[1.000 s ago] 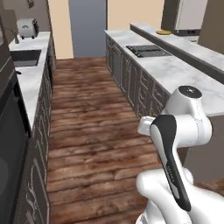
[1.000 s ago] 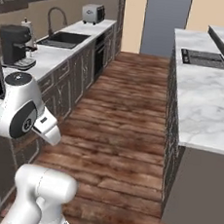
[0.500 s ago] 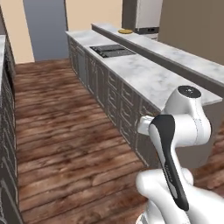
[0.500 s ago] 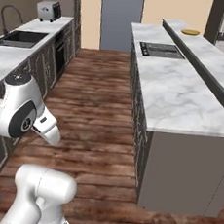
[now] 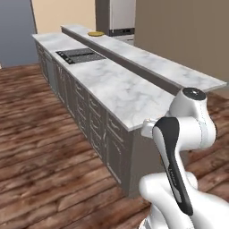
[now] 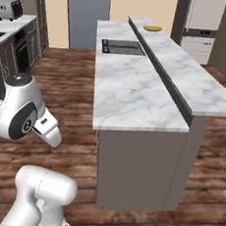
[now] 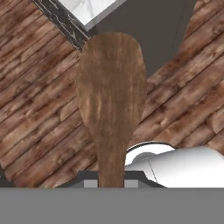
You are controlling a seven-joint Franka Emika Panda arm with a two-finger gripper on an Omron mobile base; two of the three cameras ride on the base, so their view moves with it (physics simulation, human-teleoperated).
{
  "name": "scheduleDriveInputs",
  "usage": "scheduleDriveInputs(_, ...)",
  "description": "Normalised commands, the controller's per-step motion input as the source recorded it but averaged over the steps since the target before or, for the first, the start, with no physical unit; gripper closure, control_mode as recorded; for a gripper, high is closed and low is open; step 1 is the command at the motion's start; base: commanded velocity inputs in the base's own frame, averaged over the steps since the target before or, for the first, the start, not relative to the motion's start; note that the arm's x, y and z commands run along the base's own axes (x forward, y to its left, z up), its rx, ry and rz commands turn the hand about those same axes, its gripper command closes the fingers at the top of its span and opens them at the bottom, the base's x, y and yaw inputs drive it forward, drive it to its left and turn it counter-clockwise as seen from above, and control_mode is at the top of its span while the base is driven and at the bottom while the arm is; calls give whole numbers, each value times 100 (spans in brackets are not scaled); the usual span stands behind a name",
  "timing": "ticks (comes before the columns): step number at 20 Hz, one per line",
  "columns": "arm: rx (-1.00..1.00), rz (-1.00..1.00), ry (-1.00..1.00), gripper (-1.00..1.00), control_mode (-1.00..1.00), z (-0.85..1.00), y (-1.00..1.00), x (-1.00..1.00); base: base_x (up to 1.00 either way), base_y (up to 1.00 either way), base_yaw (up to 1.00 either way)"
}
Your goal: Take the fork and place it on the left side of the plate. Then take the spoon and place it on the right side of the plate. Make sure they're directly next to the plate.
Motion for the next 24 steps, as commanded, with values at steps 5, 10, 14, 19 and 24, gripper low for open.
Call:
scheduleDriveInputs(5,0,0,0,100,100,0,0,0,81,-73,-22)
scheduleDriveInputs(10,0,0,0,100,100,0,0,0,82,-74,-22)
scheduleDriveInputs(14,0,0,0,100,100,0,0,0,82,-72,-21)
scheduleDriveInputs(19,0,0,0,100,100,0,0,0,78,-74,-20)
scheduleDriveInputs(24,0,0,0,100,100,0,0,0,83,-74,-13)
